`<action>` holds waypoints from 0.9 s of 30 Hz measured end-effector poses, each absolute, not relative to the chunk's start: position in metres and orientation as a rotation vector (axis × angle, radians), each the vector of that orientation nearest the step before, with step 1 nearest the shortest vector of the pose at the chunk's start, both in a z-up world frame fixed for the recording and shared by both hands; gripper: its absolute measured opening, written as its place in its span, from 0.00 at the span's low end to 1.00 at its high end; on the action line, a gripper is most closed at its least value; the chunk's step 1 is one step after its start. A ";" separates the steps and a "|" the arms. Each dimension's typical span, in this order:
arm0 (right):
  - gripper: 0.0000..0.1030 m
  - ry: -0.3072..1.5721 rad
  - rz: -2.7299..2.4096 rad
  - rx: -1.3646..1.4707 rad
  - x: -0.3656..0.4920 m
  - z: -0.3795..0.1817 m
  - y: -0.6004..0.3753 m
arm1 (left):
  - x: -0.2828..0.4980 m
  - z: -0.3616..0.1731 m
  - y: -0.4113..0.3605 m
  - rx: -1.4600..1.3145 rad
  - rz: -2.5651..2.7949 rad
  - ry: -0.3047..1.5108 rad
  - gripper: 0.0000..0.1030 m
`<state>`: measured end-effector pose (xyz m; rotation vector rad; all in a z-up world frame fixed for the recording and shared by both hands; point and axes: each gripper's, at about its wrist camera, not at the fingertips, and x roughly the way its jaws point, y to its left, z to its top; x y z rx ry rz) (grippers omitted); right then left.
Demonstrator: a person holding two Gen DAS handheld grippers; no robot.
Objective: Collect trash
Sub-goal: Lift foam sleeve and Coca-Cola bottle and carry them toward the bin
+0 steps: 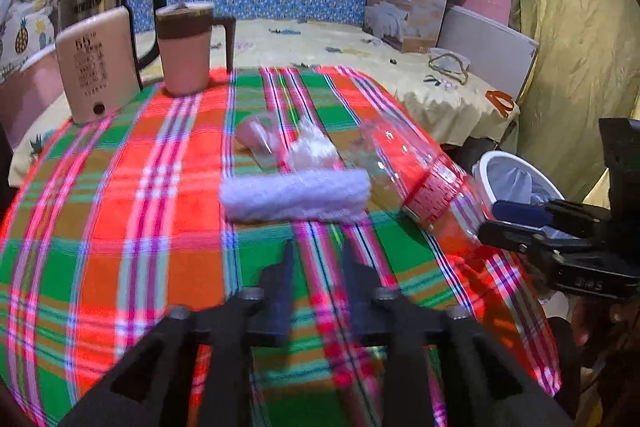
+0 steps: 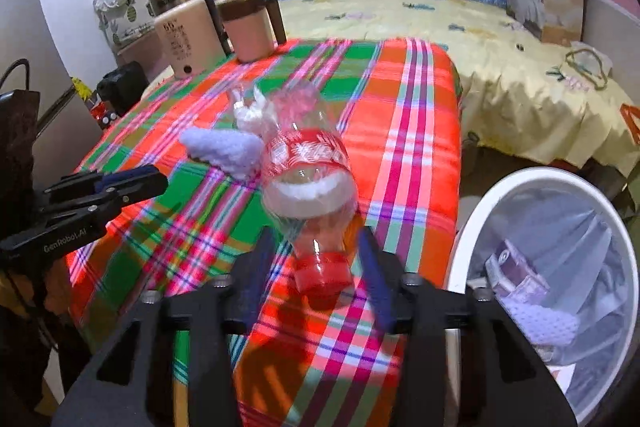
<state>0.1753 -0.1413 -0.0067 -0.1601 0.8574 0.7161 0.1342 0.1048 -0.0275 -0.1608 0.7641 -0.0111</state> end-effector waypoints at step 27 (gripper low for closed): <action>0.62 0.876 0.715 -0.186 0.205 -0.027 -0.118 | 0.190 -0.052 0.094 0.236 -0.023 0.822 0.20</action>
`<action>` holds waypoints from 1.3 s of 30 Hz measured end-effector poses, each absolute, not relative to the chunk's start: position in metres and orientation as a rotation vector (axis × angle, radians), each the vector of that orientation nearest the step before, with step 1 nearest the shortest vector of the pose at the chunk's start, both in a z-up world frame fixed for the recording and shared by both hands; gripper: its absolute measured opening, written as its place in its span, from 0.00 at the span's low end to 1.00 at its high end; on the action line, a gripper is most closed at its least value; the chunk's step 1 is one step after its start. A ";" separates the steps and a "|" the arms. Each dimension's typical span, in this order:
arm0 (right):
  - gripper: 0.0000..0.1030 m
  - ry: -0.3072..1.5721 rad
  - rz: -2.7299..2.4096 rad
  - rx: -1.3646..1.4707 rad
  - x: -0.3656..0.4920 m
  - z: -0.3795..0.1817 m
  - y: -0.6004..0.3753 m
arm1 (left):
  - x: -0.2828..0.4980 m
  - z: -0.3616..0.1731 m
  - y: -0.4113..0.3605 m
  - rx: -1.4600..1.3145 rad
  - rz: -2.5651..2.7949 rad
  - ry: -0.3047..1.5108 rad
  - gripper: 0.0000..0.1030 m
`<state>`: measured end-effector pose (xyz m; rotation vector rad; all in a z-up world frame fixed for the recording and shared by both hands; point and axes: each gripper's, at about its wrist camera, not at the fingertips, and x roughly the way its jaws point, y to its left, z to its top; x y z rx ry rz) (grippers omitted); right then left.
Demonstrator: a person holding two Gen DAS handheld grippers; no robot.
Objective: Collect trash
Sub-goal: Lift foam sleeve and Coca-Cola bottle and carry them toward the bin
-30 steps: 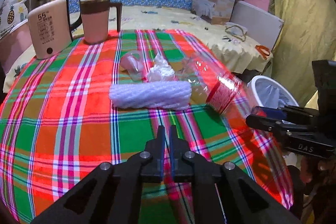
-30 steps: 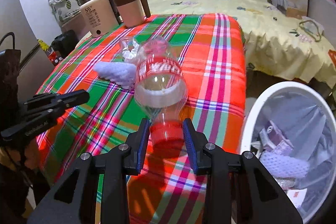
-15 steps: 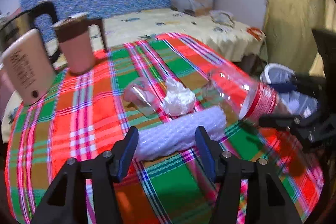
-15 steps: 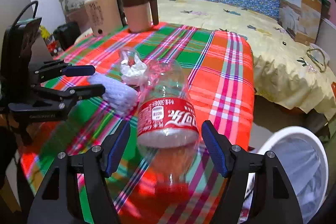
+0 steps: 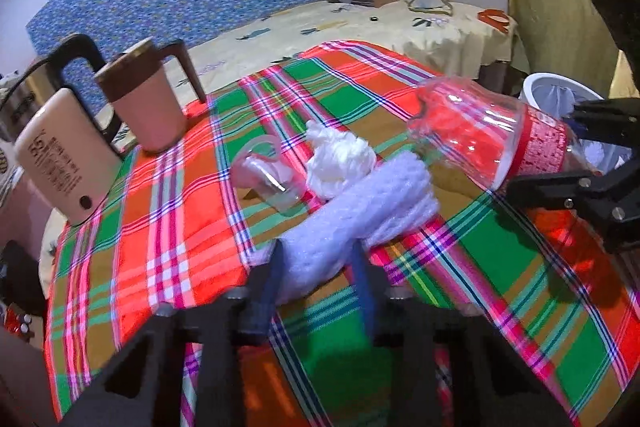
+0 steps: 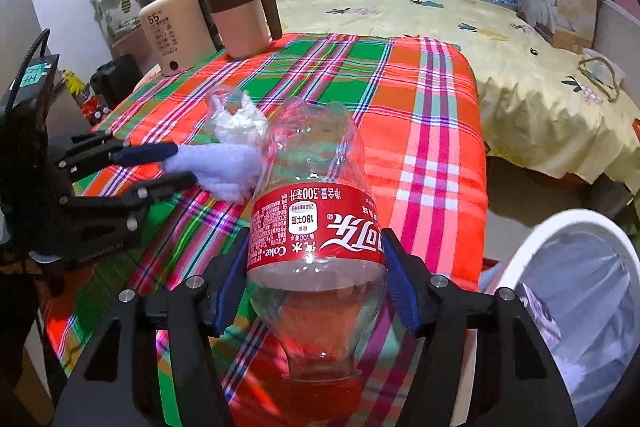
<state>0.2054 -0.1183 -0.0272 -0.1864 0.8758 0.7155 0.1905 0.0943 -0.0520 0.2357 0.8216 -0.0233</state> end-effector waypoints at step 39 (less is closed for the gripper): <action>0.61 0.747 0.573 -0.008 0.151 0.017 -0.218 | 0.129 0.004 0.006 -0.093 -0.054 0.710 0.02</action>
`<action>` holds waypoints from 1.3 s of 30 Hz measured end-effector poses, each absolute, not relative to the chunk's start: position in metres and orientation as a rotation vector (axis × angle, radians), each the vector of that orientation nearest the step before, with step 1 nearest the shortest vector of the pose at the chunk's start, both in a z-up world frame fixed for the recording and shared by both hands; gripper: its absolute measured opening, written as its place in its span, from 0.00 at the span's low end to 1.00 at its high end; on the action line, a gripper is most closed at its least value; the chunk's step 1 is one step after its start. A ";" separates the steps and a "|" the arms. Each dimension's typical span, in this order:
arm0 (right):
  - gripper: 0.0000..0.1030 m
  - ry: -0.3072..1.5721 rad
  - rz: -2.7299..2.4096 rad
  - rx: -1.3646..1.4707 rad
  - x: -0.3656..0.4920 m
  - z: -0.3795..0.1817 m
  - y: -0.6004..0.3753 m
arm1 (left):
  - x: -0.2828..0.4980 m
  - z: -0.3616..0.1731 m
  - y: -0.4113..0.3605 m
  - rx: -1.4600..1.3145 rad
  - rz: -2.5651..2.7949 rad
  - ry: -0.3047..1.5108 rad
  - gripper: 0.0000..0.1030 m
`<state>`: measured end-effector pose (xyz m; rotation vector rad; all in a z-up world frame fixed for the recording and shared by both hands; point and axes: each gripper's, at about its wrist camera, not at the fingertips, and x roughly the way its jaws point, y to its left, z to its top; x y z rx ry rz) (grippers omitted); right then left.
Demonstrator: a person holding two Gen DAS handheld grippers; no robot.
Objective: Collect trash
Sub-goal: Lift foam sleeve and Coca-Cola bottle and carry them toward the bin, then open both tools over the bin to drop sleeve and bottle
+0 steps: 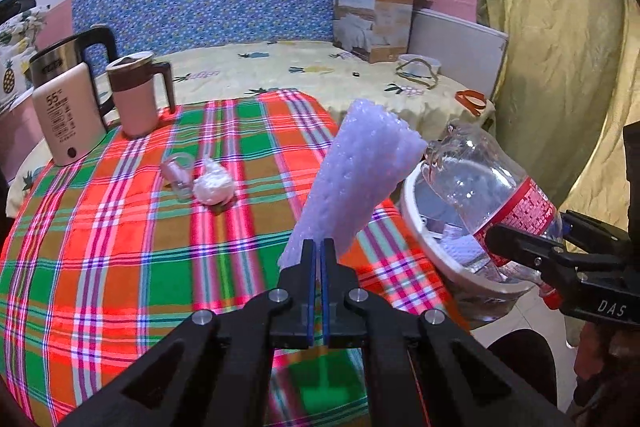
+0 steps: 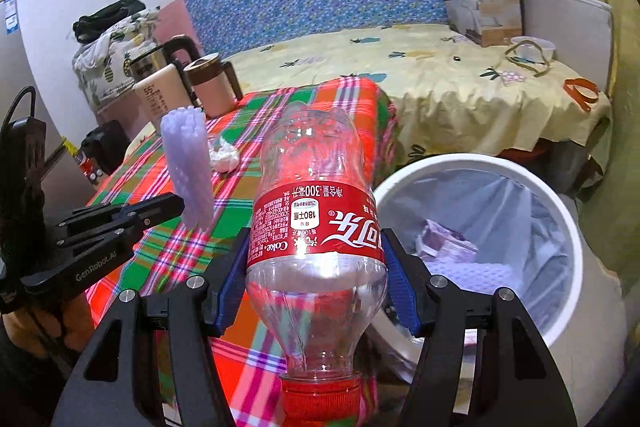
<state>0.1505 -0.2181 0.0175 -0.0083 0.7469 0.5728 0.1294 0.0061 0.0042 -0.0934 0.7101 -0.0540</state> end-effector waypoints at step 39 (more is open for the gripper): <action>0.62 0.896 0.283 0.037 0.191 -0.030 -0.319 | 0.228 -0.044 -0.136 -0.054 -0.368 0.892 0.04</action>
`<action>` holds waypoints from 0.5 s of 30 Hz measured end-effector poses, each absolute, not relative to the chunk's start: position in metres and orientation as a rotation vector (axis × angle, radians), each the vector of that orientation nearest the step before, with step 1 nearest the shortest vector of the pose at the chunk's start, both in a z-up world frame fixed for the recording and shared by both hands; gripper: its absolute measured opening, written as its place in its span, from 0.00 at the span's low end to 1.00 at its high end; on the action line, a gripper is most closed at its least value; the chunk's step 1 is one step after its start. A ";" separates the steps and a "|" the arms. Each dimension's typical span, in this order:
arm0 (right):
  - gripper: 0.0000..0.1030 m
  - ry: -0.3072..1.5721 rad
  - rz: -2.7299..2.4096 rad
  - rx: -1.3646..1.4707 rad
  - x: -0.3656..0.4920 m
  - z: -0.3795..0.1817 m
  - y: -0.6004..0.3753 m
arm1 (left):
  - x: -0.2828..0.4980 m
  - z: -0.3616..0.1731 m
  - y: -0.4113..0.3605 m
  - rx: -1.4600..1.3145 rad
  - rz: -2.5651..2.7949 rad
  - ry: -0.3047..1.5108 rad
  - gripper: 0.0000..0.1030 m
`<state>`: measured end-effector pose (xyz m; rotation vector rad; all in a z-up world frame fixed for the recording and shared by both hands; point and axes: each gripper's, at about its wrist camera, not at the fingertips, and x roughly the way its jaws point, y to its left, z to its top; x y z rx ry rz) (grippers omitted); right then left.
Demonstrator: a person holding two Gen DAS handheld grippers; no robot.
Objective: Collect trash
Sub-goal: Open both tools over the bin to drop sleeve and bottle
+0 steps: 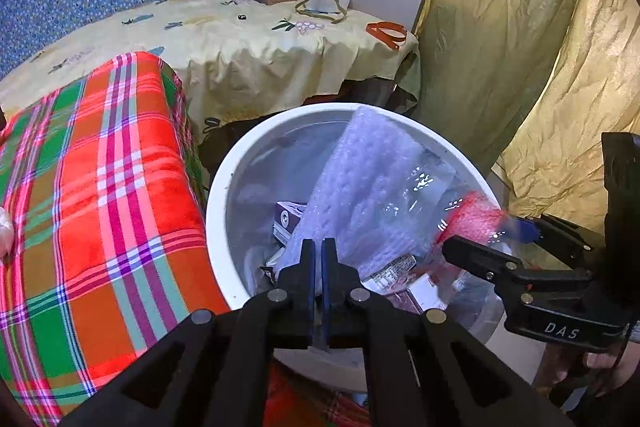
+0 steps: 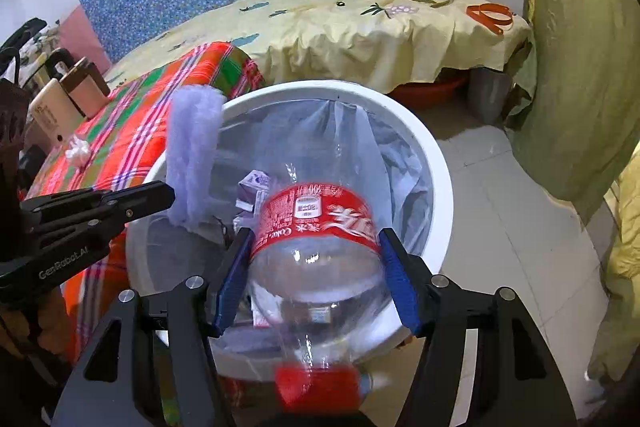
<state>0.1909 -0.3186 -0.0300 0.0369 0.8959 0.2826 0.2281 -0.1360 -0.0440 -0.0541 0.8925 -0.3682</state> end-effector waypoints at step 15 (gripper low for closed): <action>0.63 0.813 0.303 0.055 0.164 -0.003 -0.313 | 0.197 -0.021 -0.105 -0.125 -0.360 0.827 0.19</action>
